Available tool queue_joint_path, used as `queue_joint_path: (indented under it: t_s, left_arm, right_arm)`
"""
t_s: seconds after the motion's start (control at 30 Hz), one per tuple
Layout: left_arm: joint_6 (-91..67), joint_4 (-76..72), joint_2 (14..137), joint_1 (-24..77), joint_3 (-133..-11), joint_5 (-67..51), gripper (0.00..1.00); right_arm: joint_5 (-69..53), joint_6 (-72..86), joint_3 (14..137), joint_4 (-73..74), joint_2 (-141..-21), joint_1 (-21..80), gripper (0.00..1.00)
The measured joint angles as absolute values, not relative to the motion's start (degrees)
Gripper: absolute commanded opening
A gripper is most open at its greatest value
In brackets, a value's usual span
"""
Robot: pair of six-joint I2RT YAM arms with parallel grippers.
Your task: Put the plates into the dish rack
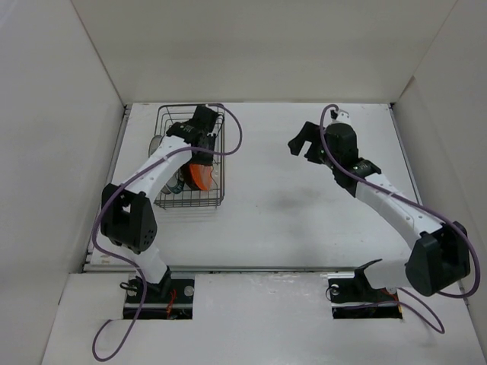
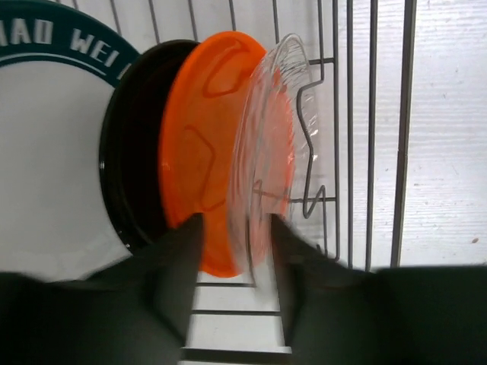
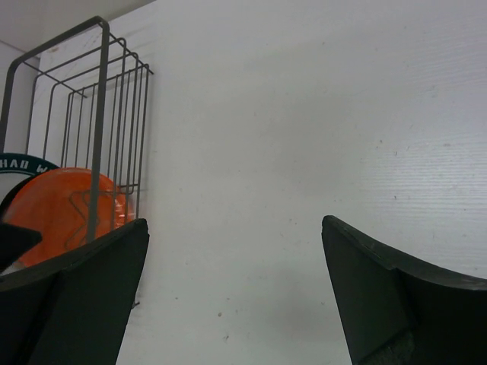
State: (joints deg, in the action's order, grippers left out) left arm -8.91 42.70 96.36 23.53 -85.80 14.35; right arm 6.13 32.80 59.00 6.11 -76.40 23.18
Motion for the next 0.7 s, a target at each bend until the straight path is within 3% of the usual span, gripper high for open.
queue_joint_path:
  t_s: [0.1,0.13,0.23,0.27,0.3,0.5,0.7]
  left_arm:
    - [-9.1,42.7,97.3,23.5,-85.8,12.8,0.56]
    - [-8.9,42.8,97.3,23.6,-85.9,12.1,0.66]
    - [-8.4,45.4,97.8,24.0,-89.8,10.4,0.84]
    - [-8.0,46.3,97.9,24.0,-92.1,10.2,0.97]
    - [-7.5,47.1,97.9,24.0,-94.6,10.4,1.00]
    - [-5.6,44.3,91.1,23.7,-105.5,15.2,1.00]
    - [-3.4,35.8,69.2,21.1,-96.8,19.9,1.00]
  right_arm:
    - [5.7,32.8,58.7,6.2,-75.7,22.4,1.00]
    - [5.5,32.7,58.6,6.3,-75.4,22.3,1.00]
    - [4.8,32.4,58.6,6.5,-74.8,21.7,1.00]
    - [4.4,32.0,58.6,6.8,-74.6,21.7,1.00]
    - [4.2,31.4,58.7,7.3,-74.5,21.7,1.00]
    - [8.6,26.5,66.7,18.5,-73.7,22.6,1.00]
    - [18.0,23.2,76.7,29.6,-64.4,24.3,1.00]
